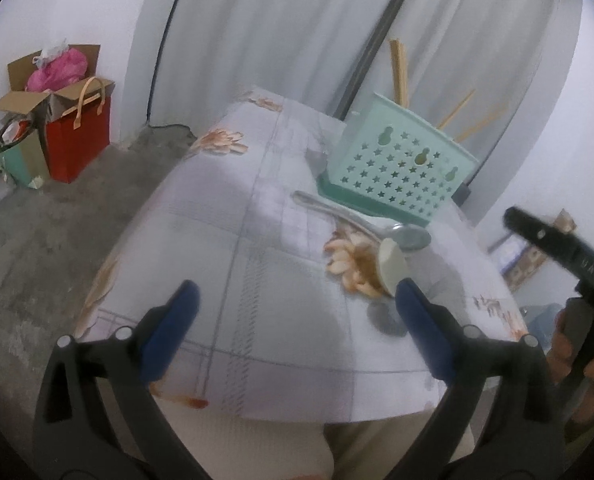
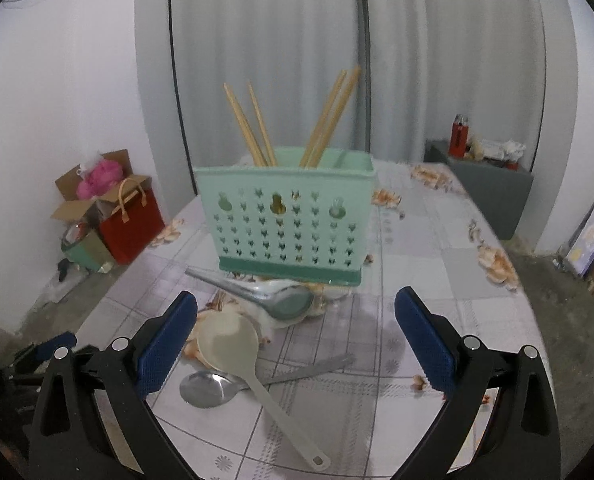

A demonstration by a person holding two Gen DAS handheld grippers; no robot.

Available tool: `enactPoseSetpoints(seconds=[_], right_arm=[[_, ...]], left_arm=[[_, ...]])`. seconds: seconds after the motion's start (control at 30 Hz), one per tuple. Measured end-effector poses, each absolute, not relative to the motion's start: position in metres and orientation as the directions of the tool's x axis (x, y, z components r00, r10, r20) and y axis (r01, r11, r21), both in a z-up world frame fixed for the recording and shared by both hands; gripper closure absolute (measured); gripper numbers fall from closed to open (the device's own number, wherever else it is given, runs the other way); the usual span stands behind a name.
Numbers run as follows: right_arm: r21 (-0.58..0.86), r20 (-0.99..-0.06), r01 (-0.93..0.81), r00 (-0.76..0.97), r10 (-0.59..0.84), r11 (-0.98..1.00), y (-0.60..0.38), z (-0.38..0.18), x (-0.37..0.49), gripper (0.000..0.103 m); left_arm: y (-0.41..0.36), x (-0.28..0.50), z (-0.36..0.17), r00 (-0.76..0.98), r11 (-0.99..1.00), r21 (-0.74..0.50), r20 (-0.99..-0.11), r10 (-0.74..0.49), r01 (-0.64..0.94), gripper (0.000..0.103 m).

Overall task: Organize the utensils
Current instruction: 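Lower the left tool toward the metal spoon on the table, then grasp the metal spoon with the left tool while the right tool reaches toward the white rice paddle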

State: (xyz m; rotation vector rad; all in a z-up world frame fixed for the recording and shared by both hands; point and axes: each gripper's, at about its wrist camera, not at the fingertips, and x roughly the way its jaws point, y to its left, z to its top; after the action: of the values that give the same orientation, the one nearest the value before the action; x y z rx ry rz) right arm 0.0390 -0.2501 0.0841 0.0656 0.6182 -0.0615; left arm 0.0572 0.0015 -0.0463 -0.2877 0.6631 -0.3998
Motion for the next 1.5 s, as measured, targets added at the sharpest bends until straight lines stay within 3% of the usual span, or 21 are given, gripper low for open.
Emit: enactPoseSetpoints(seconds=[0.53,0.7,0.77,0.87,1.2,1.37,1.5], right_arm=[[0.142,-0.569,-0.063,0.812,0.134,0.988,-0.271,0.056,0.042,0.007],[0.170,-0.566,-0.104,0.804,0.183,0.980,-0.274,0.051,0.044,0.007],[0.185,-0.557,-0.114,0.806,0.200,0.976,-0.276,0.050,0.044,0.007],[0.197,-0.549,-0.117,0.810,0.209,0.973,-0.279,0.049,0.043,0.007],[0.203,-0.535,-0.103,0.821,0.198,0.974,-0.290,0.054,0.032,0.007],[0.190,-0.524,-0.103,0.830,0.189,0.976,-0.289,0.061,0.022,0.007],[0.161,-0.516,-0.104,0.839,0.174,0.981,-0.284,0.068,0.013,0.007]], left_arm=[[-0.060,0.058,-0.053,0.548,0.799,-0.364,-0.588,-0.595,0.478,0.009],[-0.070,0.057,-0.059,0.484,0.775,-0.396,-0.615,-0.622,0.492,0.029],[-0.074,0.056,-0.063,0.466,0.776,-0.394,-0.634,-0.617,0.493,0.041],[-0.082,0.058,-0.070,0.434,0.783,-0.387,-0.671,-0.601,0.487,0.051],[-0.096,0.071,-0.071,0.439,0.801,-0.397,-0.682,-0.584,0.448,0.053],[-0.097,0.078,-0.072,0.467,0.835,-0.375,-0.700,-0.540,0.404,0.076],[-0.096,0.082,-0.074,0.482,0.852,-0.363,-0.709,-0.515,0.377,0.089]])
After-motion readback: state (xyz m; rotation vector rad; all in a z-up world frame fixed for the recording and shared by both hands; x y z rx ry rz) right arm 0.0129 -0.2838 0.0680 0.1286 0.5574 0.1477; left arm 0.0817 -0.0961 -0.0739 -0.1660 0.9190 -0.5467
